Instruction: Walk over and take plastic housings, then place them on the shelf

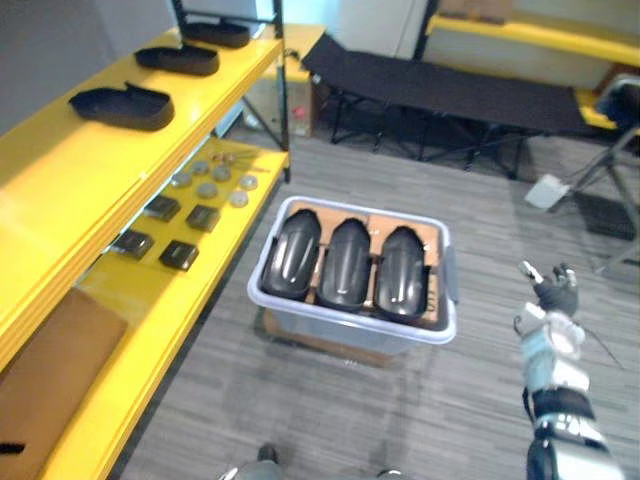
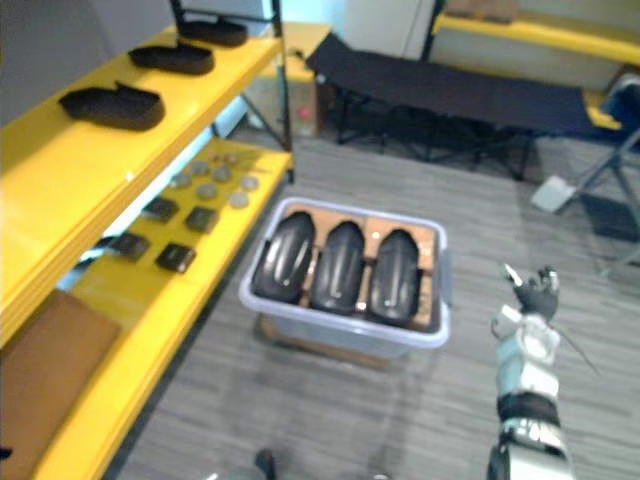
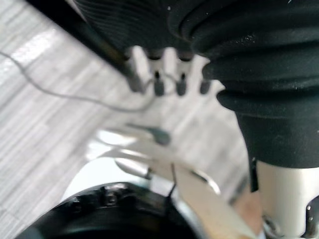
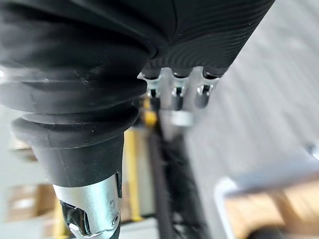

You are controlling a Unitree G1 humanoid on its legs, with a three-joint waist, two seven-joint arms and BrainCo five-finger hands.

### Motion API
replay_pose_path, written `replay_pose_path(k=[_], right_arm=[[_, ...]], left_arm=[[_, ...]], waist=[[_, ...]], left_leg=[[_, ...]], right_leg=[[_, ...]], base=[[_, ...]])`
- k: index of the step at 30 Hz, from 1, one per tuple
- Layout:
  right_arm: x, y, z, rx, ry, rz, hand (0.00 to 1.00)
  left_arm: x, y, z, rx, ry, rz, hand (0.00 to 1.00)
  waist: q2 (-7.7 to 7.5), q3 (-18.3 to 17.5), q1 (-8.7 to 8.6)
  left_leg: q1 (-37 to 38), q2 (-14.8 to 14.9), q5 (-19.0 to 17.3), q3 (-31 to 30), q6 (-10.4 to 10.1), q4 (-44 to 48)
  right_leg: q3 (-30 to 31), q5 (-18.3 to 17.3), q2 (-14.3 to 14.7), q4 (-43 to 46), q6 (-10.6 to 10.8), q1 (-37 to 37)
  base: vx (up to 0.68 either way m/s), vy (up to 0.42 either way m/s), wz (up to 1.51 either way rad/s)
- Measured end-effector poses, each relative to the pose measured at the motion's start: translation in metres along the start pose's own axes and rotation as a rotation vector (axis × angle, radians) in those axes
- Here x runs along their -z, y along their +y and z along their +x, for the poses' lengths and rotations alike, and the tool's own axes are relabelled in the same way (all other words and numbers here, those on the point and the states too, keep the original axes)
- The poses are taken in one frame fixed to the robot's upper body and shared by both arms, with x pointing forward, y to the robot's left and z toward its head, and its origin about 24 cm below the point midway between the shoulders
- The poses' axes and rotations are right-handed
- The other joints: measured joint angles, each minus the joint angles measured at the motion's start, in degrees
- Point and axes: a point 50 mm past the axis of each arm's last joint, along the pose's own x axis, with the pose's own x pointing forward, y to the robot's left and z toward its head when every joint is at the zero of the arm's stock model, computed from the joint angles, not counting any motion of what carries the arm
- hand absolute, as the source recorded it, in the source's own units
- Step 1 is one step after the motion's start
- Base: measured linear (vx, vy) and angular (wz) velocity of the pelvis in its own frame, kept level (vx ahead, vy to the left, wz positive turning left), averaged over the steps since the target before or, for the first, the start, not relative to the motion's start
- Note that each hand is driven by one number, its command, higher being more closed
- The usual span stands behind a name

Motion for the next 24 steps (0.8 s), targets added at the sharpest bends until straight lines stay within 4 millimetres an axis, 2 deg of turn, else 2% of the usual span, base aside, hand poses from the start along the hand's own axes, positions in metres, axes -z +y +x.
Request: replay_pose_path(k=[1,3,5,7,8,9,13,17,24], right_arm=[[-0.011,0.007,0.004,-0.007,-0.019,0.001,0.0],[-0.048,0.024,0.015,0.005,-0.076,0.018,0.0],[-0.063,0.023,0.019,0.041,-0.091,-0.002,0.0],[-0.086,0.027,0.022,0.09,-0.127,-0.04,0.0],[-0.09,0.029,0.022,0.096,-0.135,-0.059,0.0],[-0.105,0.033,0.023,0.127,-0.165,-0.117,0.0],[-0.126,0.035,0.022,0.189,-0.201,-0.174,0.0],[-0.119,0.025,0.023,0.311,-0.137,-0.22,0.0],[-0.121,0.013,0.022,0.419,-0.1,-0.238,0.0]], left_arm=[[-0.008,-0.004,0.002,0.017,-0.027,0.002,0.0],[-0.034,-0.012,0.005,0.054,-0.117,0.007,0.0],[-0.043,-0.016,0.007,0.072,-0.148,0.028,0.0],[-0.051,-0.026,0.01,0.099,-0.163,0.053,0.0],[-0.053,-0.027,0.01,0.103,-0.169,0.055,0.0],[-0.059,-0.035,0.012,0.126,-0.18,0.078,0.0],[-0.066,-0.045,0.015,0.151,-0.193,0.067,0.0],[-0.065,-0.056,0.017,0.178,-0.182,0.032,0.0],[-0.063,-0.067,0.017,0.209,-0.179,-0.011,0.0]], waist=[[0.04,1.56,0.37],[-0.19,6.49,1.87],[-0.16,7.12,2.93],[0.99,7.79,3.68],[1.22,7.93,4.06],[2.34,8.55,4.71],[3.56,9.21,5.99],[4.78,9.73,6.64],[6.12,10.16,6.46]], left_leg=[[-1.99,0.53,-0.39,-0.6,-0.04,1.89],[-8.02,2.04,-1.28,-2.11,0.19,6.72],[-12.14,2.54,-2.19,-2.99,0.45,9.63],[-17.25,2.75,-3.57,-4.33,1.24,14.29],[-18.06,2.82,-3.93,-4.39,1.44,15.17],[-20.29,2.87,-4.94,-4.96,1.82,17.67],[-24.38,3.02,-5.9,-5.34,2.18,20.69],[-26.47,2.88,-5.79,-5.38,2.37,21.8],[-27.89,2.76,-5.5,-4.81,2.56,21.85]], right_leg=[[-0.09,0.19,0.34,0.27,-0.28,-1.07],[-0.37,0.74,1.52,1.25,-1.03,-4.59],[-0.24,0.72,1.65,2.59,-1.06,-7.52],[-0.11,0.66,1.4,4.69,-1.1,-10.64],[-0.04,0.65,1.29,5.21,-1.11,-11.3],[-0.05,0.38,1.0,6.51,-1.37,-12.63],[0.16,-0.38,0.33,8.99,-1.52,-16.27],[0.49,-0.95,-0.54,11.08,-0.98,-18.59],[1.76,-2.9,-1.7,15.41,-0.93,-22.36]], base=[[-0.16,0.002,0.21],[-0.16,0.02,0.18],[-0.09,0.058,0.17],[-0.05,0.118,0.15],[-0.07,0.158,0.1],[-0.06,0.124,0.06],[-0.09,0.097,0.0],[-0.05,0.042,0.0],[-0.02,-0.012,-0.04]])
